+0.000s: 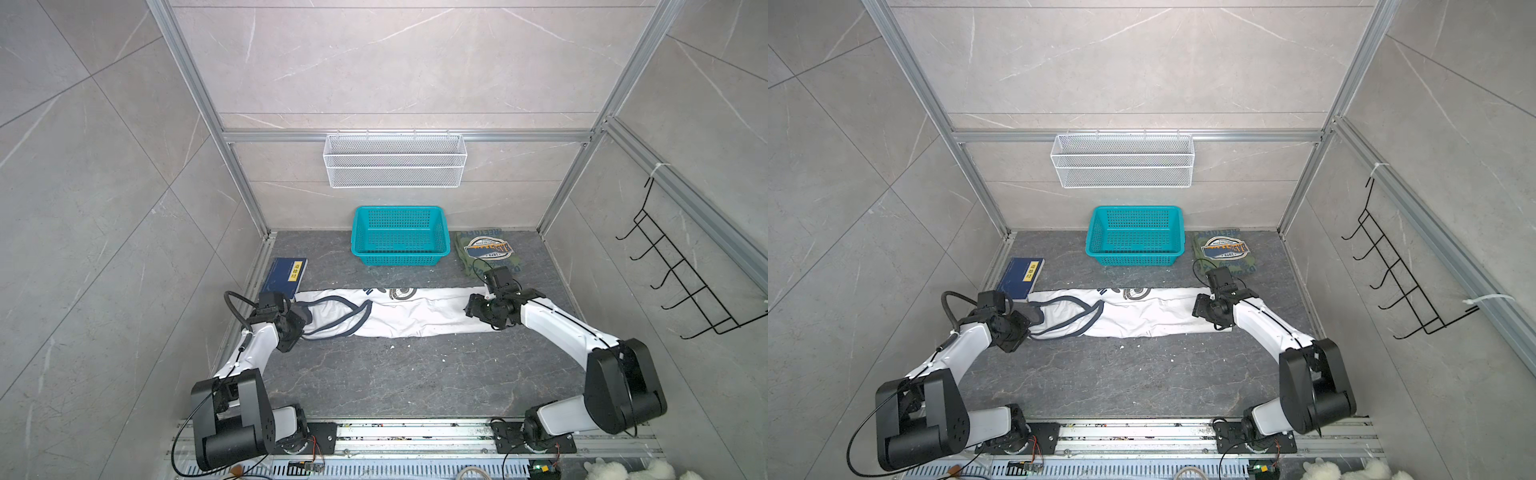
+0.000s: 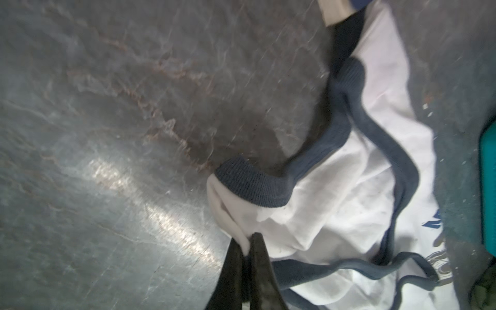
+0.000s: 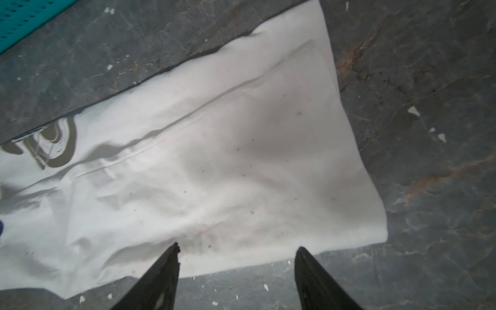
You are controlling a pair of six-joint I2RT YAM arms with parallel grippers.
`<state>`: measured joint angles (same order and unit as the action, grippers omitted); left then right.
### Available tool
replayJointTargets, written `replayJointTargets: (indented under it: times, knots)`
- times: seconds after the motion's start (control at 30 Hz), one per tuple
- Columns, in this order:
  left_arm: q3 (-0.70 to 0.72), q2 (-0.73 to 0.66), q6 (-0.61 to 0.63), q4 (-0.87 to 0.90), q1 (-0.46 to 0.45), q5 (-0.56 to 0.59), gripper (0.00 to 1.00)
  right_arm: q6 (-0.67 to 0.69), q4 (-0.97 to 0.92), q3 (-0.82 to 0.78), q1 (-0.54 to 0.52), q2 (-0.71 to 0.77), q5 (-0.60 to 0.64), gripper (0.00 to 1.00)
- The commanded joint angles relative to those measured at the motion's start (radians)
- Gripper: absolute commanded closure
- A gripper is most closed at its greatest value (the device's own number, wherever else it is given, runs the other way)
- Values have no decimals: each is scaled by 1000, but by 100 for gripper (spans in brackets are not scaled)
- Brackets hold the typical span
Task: Fold and stack tank tops
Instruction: Smooth out the tank top at the center of the table.
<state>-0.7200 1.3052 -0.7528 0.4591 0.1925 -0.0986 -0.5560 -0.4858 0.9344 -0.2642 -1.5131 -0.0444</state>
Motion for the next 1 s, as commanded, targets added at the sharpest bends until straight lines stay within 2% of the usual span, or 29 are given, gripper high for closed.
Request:
replayJointTargets:
  times: [0.0,0.23,0.6,0.73,0.8,0.87,0.97]
  knots:
    - [-82,34,-20,27,12,6,100,16,17,56,6,-105,-24,31]
    - [-166,113,-36,63,108,-43,100,-2,38,100,51,-261,-14,33]
    - [-148,273,-65,-17,205,-167,100,-8,47,67,86,-261,13,33]
    - [-153,292,-62,-26,205,-177,86,5,42,63,88,-227,18,33]
    - [-157,250,-44,2,206,-138,71,18,40,58,87,-184,20,33]
    - [-151,167,-36,37,203,-86,56,37,22,70,86,-141,24,32]
    - [-154,18,-9,99,167,28,45,52,-23,101,93,-92,33,29]
